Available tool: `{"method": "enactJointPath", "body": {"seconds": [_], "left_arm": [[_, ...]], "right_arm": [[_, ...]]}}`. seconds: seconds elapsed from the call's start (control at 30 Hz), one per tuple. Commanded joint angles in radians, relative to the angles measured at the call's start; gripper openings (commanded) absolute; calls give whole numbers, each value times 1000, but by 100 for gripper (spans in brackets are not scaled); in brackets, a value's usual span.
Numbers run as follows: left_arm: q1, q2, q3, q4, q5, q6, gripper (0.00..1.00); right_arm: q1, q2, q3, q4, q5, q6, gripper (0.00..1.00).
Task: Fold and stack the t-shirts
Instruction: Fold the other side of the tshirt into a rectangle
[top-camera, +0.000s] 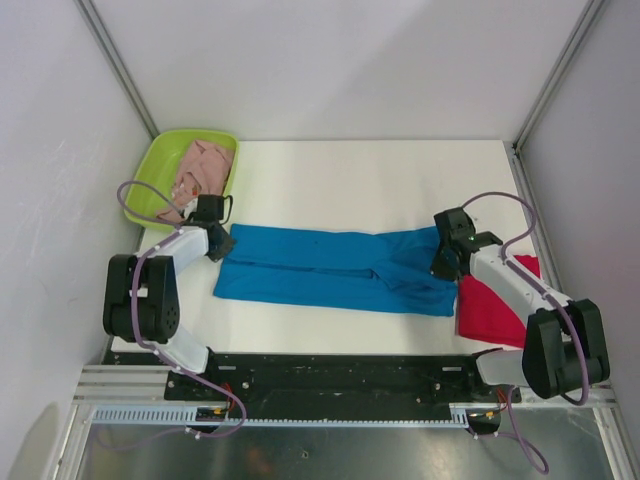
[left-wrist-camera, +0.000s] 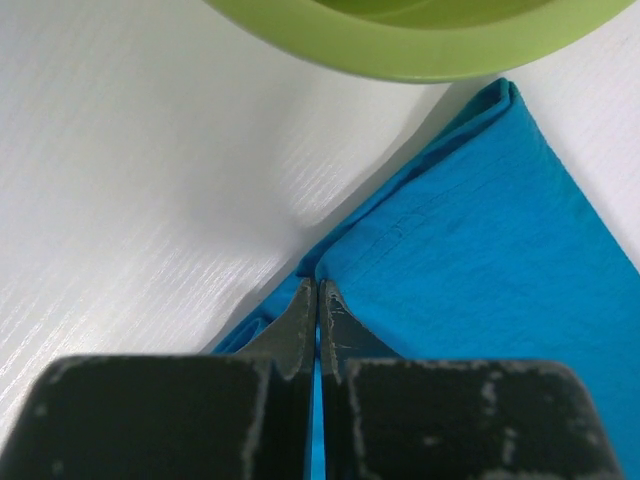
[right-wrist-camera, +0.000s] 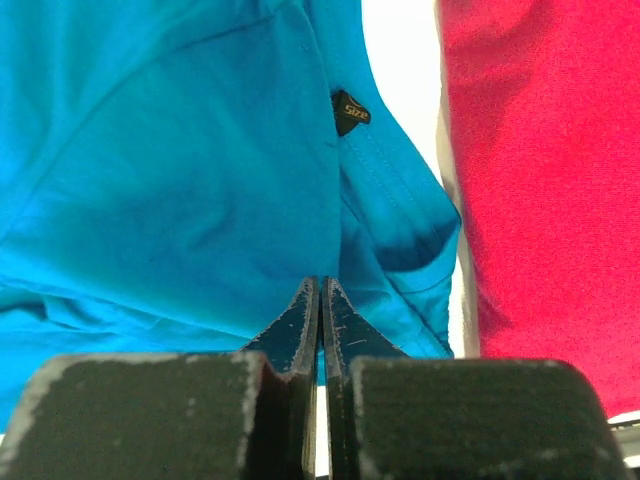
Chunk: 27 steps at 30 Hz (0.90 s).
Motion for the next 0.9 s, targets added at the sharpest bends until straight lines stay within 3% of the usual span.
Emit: {"method": "enactJointPath", "body": {"seconds": [0.0, 0.07, 0.27, 0.37, 0.53, 0.87], "left_arm": [[8, 1, 1, 9, -4, 10, 2], [9, -3, 5, 10, -3, 13, 9], [8, -55, 24, 8, 10, 37, 41], [7, -83, 38, 4, 28, 53, 51], [6, -126, 49, -4, 72, 85, 53], [1, -144, 34, -5, 134, 72, 50]], "right_arm": [[-3, 31, -11, 51, 36, 0, 4], [-12, 32, -11, 53, 39, -8, 10], [-44, -41, 4, 48, 41, -37, 42], [-50, -69, 23, 59, 35, -43, 46], [-10, -85, 52, 85, 3, -42, 42], [272, -30, 20, 140, 38, -6, 37]]}}
